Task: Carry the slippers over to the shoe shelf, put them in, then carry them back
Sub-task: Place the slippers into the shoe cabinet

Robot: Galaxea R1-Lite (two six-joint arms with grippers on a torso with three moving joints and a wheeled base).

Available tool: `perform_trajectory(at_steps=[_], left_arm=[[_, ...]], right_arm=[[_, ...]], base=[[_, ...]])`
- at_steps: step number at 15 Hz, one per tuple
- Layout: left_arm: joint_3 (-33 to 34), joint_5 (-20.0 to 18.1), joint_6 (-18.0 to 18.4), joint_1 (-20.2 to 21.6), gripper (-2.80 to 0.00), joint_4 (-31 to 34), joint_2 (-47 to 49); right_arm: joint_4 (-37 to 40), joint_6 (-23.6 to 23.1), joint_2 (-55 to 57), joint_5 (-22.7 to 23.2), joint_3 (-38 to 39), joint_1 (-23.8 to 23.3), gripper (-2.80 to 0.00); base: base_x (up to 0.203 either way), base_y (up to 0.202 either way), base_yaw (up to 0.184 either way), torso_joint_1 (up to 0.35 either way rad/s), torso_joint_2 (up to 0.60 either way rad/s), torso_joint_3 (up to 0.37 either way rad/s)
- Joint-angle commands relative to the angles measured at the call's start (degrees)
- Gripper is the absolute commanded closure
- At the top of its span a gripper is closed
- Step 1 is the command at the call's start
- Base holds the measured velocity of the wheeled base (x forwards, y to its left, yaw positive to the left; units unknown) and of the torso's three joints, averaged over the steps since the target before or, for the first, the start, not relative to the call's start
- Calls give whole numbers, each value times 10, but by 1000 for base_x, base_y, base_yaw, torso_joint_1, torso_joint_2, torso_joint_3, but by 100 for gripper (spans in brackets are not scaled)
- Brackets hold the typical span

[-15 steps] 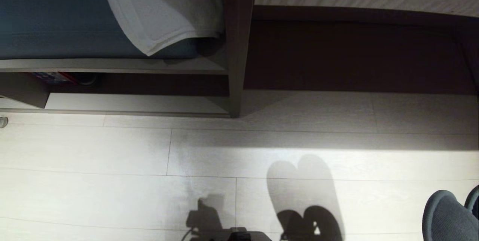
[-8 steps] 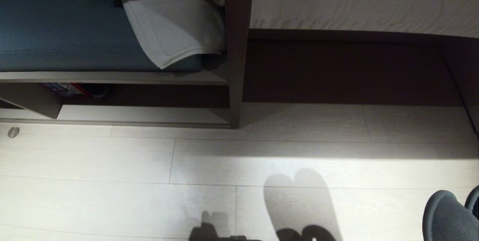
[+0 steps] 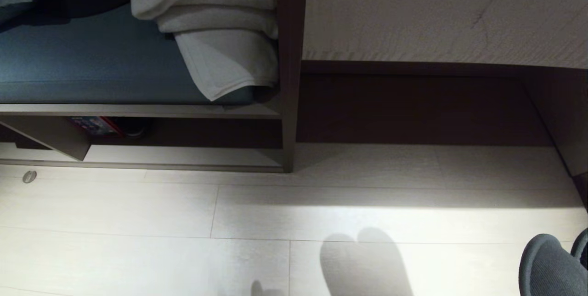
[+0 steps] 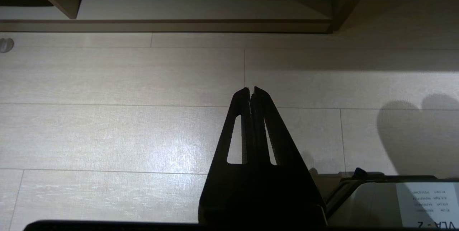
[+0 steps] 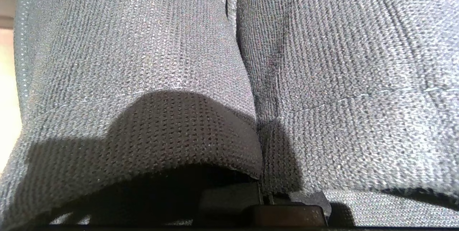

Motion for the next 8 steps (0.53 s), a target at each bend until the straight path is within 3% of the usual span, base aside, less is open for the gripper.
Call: perform_trajectory(at_steps=[1,8], left_arm=[[0,0,0,0,0,0,0],[0,0,-1,0,0,0,0]], right_arm=[[0,-1,0,0,0,0,0],[0,-1,0,0,0,0,0]], base=[[0,0,0,8,1,205],[0,0,0,3,1,206]])
